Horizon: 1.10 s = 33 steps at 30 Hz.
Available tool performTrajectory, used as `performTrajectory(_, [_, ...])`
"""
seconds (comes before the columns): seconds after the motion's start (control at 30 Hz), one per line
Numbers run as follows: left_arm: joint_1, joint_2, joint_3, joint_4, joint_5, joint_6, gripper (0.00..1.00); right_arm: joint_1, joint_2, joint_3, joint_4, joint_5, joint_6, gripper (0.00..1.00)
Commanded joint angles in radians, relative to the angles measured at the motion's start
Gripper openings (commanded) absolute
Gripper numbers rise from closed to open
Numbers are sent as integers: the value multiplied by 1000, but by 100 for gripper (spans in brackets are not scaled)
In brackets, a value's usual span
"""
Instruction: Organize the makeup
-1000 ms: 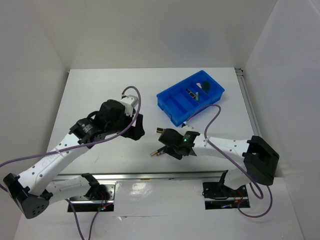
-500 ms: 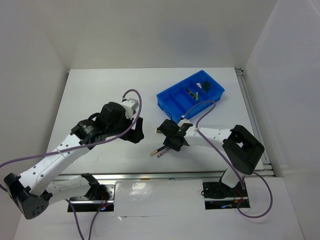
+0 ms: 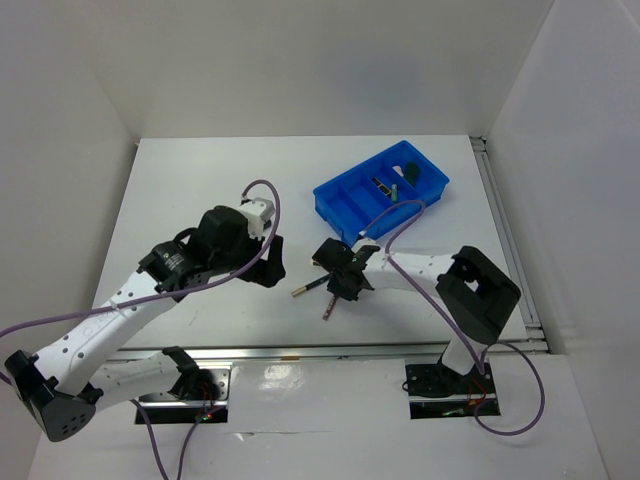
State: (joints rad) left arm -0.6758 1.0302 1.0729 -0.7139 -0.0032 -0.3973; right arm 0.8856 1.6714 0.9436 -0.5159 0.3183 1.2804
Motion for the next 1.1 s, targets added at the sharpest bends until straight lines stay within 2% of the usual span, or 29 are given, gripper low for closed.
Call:
performTrajectory(0.0, [1,-19,-7,5,-12,-11,92,1,46,44,-12,36,-7,26])
performTrajectory(0.07, [1,-19,-7,5,-12,-11,92,1,66,63,-38,47,-7,18])
performTrajectory(0.1, [1,-19,-7,5,-12,-11,92,1,76,82,-73,62,-7,11])
performTrajectory(0.2, [1,-28,-7,5,-21,-20,92,35,51,121,-148,122,4,3])
performTrajectory(0.37, [1,-28,-7,-4,-41,-29,92,102,-100,205,-303,270,4,2])
performTrajectory(0.5, [1,-28,-7,-4,-81,-29,92,102,-205,271,-325,387,-183,0])
performTrajectory(0.6, [1,-19,-7,-4,-92,-29,92,23,-231,340,-239,452,-341,0])
performTrajectory(0.63, [1,-19,4,-4,-101,-29,92,-5,-231,356,-207,462,-469,0])
performTrajectory(0.67, [1,-19,4,-4,-101,-29,92,-35,-222,391,-128,462,-546,0])
performTrajectory(0.73, [1,-10,4,-4,-122,-29,92,-129,-182,435,-72,462,-718,0])
performTrajectory(0.8, [1,-10,13,-4,-133,-29,93,-180,-141,458,86,432,-852,0])
performTrajectory(0.83, [1,-10,13,-4,-142,-29,93,-212,-127,458,147,432,-982,0])
performTrajectory(0.87, [1,-10,13,-4,-142,-29,93,-223,-115,442,294,411,-1054,0])
performTrajectory(0.97, [1,-1,13,-4,-153,-29,93,-264,-64,393,509,410,-1278,0])
performTrajectory(1.0, [1,-1,13,-4,-167,-38,93,-280,-27,393,577,397,-1302,0])
performTrajectory(1.07, [1,-1,13,-4,-179,-38,93,-328,13,409,591,369,-1325,0])
